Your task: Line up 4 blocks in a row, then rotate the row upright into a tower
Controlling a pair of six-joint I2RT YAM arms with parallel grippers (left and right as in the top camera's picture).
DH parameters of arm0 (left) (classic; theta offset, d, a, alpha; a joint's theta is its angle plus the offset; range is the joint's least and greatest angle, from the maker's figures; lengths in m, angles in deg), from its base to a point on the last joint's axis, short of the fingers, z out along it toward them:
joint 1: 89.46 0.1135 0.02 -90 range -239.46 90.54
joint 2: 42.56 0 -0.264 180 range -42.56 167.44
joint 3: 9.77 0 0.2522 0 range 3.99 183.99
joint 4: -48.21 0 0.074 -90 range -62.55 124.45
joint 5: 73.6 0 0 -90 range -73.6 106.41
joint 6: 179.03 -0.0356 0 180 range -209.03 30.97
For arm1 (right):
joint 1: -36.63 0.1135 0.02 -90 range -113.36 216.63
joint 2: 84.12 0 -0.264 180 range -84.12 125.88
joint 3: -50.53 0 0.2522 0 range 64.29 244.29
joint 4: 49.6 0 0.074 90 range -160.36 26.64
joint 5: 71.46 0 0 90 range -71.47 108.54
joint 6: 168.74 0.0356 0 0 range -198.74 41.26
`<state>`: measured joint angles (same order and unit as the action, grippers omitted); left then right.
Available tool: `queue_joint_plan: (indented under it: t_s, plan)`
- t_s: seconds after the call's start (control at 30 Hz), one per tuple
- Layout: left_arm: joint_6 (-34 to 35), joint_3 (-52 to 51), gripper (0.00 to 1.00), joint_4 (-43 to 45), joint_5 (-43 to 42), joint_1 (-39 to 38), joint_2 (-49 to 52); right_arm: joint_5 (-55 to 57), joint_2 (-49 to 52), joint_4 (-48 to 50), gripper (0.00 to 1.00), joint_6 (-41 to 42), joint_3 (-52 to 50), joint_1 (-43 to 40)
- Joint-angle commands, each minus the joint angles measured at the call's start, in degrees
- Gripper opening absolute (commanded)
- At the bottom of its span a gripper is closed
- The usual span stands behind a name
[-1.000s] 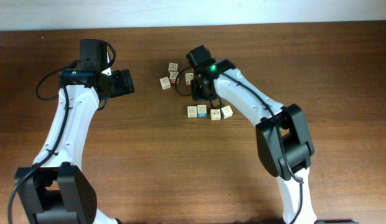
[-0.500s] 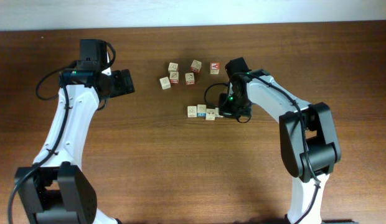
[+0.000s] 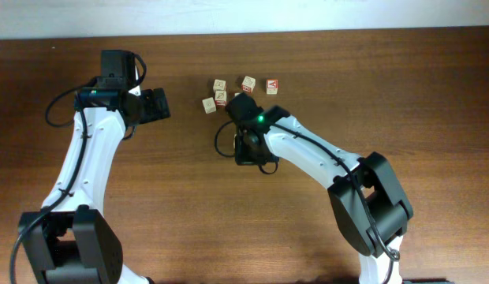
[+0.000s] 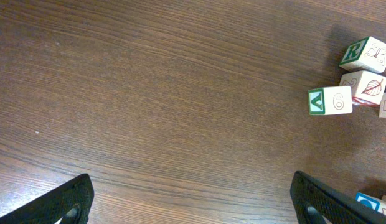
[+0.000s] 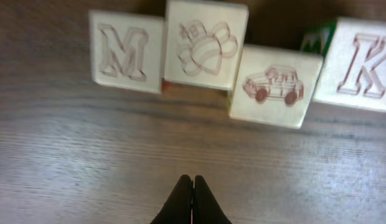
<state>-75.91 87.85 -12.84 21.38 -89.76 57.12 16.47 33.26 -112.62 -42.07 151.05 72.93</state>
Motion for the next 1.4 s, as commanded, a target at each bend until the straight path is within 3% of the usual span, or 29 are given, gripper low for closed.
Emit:
queue_joint_plan:
  t_s: [0.0,0.23,0.63,0.77,0.87,1.1,1.37]
  plan:
    - [0.57,0.63,0.99,0.11,0.46,0.09,-0.04,5.49,0.39,3.52,0.04,1.99,-2.95,0.39]
    - [0.57,0.63,0.99,0.11,0.46,0.09,-0.04,15.30,1.29,6.36,0.04,1.49,-2.97,0.28]
    - [0.57,0.63,0.99,0.11,0.46,0.09,-0.04,15.63,1.16,7.69,0.04,0.02,-2.03,-0.35]
    - [0.57,0.63,0.99,0.11,0.46,0.09,-0.04,15.17,-6.58,5.25,0.04,-2.43,2.10,-0.28]
    - [0.57,0.63,0.99,0.11,0.46,0.09,-0.04,6.49,-3.48,9.46,0.04,-3.63,2.03,1.49]
    - [0.57,0.63,0.99,0.11,0.46,0.09,-0.04,6.84,4.72,10.73,0.04,-1.68,1.92,4.68]
    - [0.57,0.63,0.99,0.11,0.46,0.09,-0.04,10.71,5.20,12.92,0.04,-1.95,1.92,4.50]
